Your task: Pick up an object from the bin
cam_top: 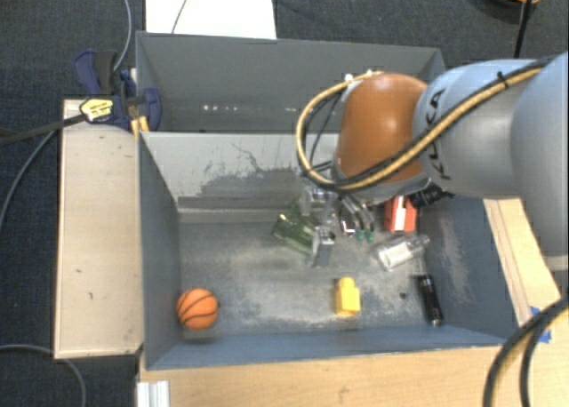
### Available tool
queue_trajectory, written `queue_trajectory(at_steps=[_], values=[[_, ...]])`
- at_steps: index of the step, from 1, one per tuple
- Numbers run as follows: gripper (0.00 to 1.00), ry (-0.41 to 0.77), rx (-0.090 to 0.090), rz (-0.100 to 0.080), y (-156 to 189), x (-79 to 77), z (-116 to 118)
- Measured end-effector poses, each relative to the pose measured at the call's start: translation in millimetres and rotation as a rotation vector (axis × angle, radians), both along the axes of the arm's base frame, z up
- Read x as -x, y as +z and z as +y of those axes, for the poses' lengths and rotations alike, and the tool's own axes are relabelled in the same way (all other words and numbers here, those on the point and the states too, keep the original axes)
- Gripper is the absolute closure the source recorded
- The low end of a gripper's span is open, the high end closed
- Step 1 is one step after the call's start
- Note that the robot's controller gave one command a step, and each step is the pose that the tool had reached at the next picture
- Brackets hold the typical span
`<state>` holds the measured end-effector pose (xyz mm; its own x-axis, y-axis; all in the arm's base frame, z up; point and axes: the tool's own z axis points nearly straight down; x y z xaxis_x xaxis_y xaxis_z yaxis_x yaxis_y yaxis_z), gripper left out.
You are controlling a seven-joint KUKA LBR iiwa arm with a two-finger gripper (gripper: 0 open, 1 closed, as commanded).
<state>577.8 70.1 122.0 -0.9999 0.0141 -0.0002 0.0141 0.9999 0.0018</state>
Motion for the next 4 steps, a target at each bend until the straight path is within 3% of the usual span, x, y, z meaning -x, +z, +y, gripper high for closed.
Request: queue_trajectory(at_steps=[2, 3, 4], values=[[0.0, -0.109, -0.001, -0.005, 3, 2.5, -8], [0.0, -0.186, -0.002, -0.014, -36, 7.8, -4], [1.0, -0.309, -0.003, -0.007, -52, 7.4, -3]])
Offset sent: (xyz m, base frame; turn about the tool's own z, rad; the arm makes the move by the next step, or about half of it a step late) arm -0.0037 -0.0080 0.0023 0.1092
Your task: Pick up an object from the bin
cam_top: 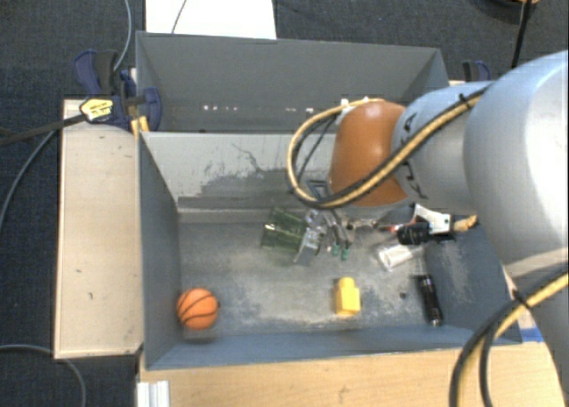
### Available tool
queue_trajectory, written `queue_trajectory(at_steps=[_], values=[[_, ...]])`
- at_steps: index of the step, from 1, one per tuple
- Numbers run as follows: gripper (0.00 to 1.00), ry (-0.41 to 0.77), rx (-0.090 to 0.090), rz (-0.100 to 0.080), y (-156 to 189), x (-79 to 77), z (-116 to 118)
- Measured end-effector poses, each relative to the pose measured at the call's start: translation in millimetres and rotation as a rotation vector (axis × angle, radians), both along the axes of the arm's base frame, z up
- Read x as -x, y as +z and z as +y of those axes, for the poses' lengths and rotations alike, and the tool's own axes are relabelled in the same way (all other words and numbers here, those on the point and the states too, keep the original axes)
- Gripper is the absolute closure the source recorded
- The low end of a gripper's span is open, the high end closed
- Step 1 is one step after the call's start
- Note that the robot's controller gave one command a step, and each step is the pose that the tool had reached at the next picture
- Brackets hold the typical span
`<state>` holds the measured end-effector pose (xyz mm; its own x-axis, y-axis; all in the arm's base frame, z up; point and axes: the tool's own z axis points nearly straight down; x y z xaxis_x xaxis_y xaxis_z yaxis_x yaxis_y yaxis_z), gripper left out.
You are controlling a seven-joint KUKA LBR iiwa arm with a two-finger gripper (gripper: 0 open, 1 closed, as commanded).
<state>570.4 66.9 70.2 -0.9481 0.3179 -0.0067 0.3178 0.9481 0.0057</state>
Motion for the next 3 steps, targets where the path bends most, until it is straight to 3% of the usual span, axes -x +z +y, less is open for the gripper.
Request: queue_trajectory(at_steps=[3], values=[[1.0, -0.001, 0.0, 0.004, 20, 1.4, 0]])
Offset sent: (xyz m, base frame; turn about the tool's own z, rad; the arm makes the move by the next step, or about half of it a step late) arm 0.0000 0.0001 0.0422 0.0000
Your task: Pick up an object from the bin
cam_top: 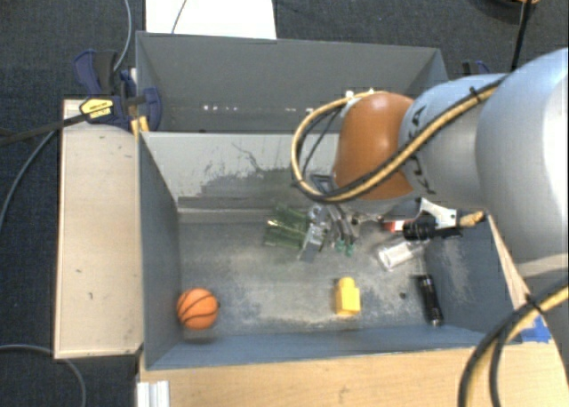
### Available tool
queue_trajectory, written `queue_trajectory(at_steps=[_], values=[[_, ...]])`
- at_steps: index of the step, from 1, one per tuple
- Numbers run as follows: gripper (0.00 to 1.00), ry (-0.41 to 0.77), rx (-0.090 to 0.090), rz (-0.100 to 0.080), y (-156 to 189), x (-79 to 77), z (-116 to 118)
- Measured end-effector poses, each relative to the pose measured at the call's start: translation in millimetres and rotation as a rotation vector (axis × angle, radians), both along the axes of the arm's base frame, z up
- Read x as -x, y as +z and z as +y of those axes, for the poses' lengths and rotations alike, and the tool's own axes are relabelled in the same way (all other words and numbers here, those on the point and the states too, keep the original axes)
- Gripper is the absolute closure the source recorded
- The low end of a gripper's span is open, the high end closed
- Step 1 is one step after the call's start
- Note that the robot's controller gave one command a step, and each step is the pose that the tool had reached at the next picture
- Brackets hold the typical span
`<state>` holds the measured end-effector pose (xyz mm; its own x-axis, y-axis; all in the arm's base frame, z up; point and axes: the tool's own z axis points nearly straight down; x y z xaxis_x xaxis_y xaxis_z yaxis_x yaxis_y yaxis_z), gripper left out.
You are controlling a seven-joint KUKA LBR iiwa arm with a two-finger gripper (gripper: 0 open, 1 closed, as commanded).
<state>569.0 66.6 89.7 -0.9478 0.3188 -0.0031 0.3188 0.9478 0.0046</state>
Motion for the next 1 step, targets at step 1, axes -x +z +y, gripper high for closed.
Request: queue_trajectory(at_steps=[1], values=[[1.0, 0.001, 0.0, -0.003, 13.7, -1.0, 0.1]])
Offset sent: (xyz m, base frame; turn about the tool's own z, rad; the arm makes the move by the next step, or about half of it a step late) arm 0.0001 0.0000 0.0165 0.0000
